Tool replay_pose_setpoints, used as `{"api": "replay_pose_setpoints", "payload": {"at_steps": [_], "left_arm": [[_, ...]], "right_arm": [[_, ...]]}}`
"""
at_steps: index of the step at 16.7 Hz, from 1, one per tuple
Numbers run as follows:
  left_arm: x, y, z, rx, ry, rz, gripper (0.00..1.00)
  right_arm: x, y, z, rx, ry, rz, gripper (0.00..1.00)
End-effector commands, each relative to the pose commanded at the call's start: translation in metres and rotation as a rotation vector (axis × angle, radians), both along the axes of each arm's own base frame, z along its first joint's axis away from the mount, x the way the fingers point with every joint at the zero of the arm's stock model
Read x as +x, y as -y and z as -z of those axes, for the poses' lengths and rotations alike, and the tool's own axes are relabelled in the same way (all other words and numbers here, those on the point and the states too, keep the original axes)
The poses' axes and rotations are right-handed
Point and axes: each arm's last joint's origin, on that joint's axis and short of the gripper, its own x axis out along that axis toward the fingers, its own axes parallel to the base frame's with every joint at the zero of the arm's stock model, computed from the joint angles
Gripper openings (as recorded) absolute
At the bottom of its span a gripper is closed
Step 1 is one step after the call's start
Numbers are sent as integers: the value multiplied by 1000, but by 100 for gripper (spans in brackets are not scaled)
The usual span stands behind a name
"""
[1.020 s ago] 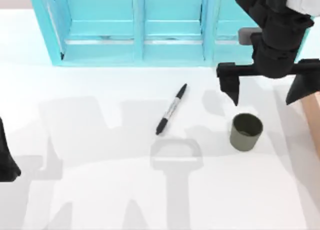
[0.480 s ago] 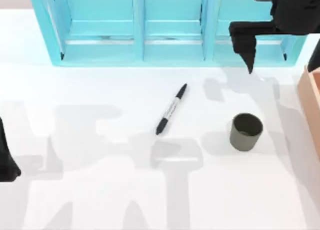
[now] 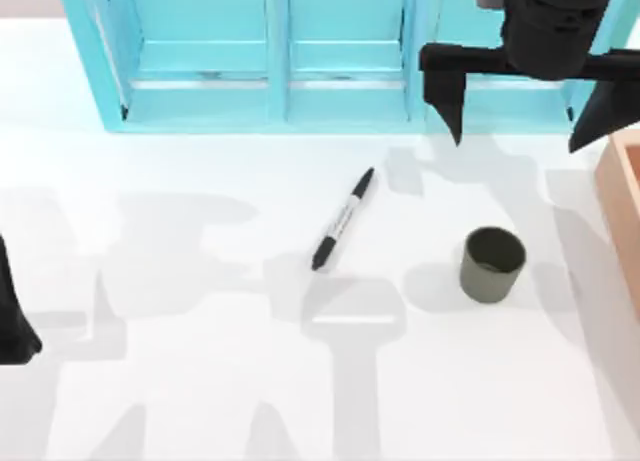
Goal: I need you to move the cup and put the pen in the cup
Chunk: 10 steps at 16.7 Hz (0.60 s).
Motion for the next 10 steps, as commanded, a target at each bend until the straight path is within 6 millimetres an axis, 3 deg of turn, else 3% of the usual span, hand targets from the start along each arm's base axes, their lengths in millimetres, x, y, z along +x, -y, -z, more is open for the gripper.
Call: {"api": "replay_pose_setpoints", "payload": {"at_steps": [7, 10], "left_arm": [[0, 0, 0, 0, 0, 0, 100], [0, 0, 0, 0, 0, 0, 100]], "right_arm": [[31, -73, 83, 155, 28, 305, 100], [34, -92, 106, 198, 22, 363, 100]]}}
